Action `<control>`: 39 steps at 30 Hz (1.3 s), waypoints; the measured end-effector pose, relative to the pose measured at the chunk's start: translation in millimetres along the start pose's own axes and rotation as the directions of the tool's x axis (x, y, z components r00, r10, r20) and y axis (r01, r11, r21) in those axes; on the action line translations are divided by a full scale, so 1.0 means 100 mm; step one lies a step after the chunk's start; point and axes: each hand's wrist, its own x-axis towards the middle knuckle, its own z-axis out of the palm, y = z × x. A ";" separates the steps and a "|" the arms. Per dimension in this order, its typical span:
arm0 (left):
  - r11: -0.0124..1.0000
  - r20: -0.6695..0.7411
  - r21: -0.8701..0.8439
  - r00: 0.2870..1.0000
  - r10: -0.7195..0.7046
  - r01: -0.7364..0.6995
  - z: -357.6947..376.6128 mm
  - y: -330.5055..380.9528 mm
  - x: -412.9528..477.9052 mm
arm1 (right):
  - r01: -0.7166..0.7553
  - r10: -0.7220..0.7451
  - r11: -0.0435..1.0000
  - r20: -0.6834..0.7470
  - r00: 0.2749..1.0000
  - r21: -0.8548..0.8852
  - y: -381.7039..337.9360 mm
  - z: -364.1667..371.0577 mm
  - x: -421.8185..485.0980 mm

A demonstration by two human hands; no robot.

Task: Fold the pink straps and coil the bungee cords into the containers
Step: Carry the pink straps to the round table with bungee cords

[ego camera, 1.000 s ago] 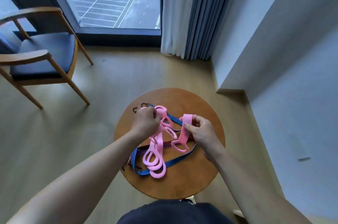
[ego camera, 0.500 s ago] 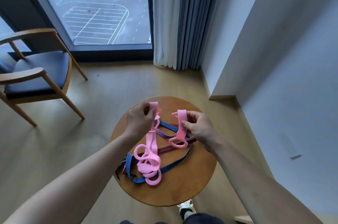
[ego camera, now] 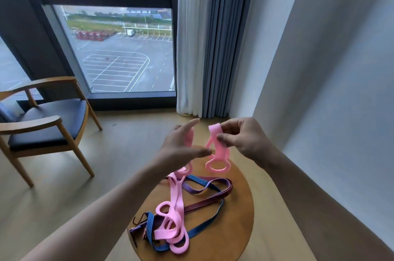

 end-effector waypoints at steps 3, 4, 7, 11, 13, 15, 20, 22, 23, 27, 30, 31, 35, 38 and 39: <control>0.991 0.075 0.074 0.992 0.106 -0.112 -0.03 0.25 -0.08 | 0.067 -0.068 0.998 0.004 0.998 0.013 -0.27 -0.04 -0.16; 0.987 0.085 0.079 0.987 0.134 -0.141 -0.04 0.30 -0.11 | 0.085 -0.085 0.996 0.006 0.996 0.004 -0.35 -0.05 -0.23; 0.973 0.080 0.071 0.973 0.215 -0.220 -0.03 0.39 -0.20 | 0.135 -0.136 0.990 -0.032 0.990 -0.050 -0.50 -0.04 -0.47; 0.952 0.136 0.016 0.944 0.301 -0.306 0.12 0.44 -0.40 | 0.113 -0.120 0.992 -0.135 0.983 -0.063 -0.52 -0.06 -0.82; 0.955 0.158 -0.021 0.943 0.295 -0.295 0.25 0.47 -0.52 | 0.081 -0.089 0.995 -0.192 0.977 -0.049 -0.47 -0.08 -1.00; 0.961 0.202 -0.069 0.939 0.278 -0.270 0.38 0.48 -0.62 | 0.053 -0.065 0.997 -0.254 0.965 -0.056 -0.41 -0.12 -1.19; 0.963 0.360 -0.172 0.897 0.257 -0.207 0.74 0.61 -0.92 | -0.029 0.013 0.999 -0.387 0.922 -0.035 -0.22 -0.31 -1.64; 0.960 0.406 -0.168 0.871 0.276 -0.226 0.92 0.70 -1.02 | -0.042 0.038 0.999 -0.447 0.894 0.000 -0.14 -0.41 -1.84; 0.957 0.426 -0.157 0.858 0.288 -0.244 1.01 0.76 -1.08 | -0.047 0.048 0.999 -0.477 0.878 0.014 -0.10 -0.47 -1.94; 0.942 0.475 -0.118 0.815 0.331 -0.313 1.40 1.03 -1.24 | -0.061 0.099 0.995 -0.615 0.782 0.082 0.02 -0.77 -2.36; 0.928 0.495 -0.090 0.792 0.357 -0.361 1.77 1.26 -1.35 | -0.063 0.138 0.989 -0.693 0.707 0.132 0.12 -1.05 -2.69; 0.926 0.510 -0.084 0.782 0.358 -0.369 1.91 1.34 -1.39 | -0.070 0.145 0.989 -0.715 0.684 0.134 0.15 -1.16 -2.80; 0.929 0.569 -0.089 0.747 0.343 -0.360 2.47 1.59 -1.64 | -0.081 0.169 0.985 -0.779 0.604 0.151 0.30 -1.62 -3.28; 0.926 0.606 -0.097 0.717 0.346 -0.364 2.91 1.81 -1.87 | -0.110 0.192 0.981 -0.803 0.565 0.157 0.47 -1.89 -3.64; 0.927 0.621 -0.103 0.704 0.344 -0.362 3.05 1.89 -1.95 | -0.122 0.201 0.979 -0.814 0.546 0.160 0.54 -1.97 -3.76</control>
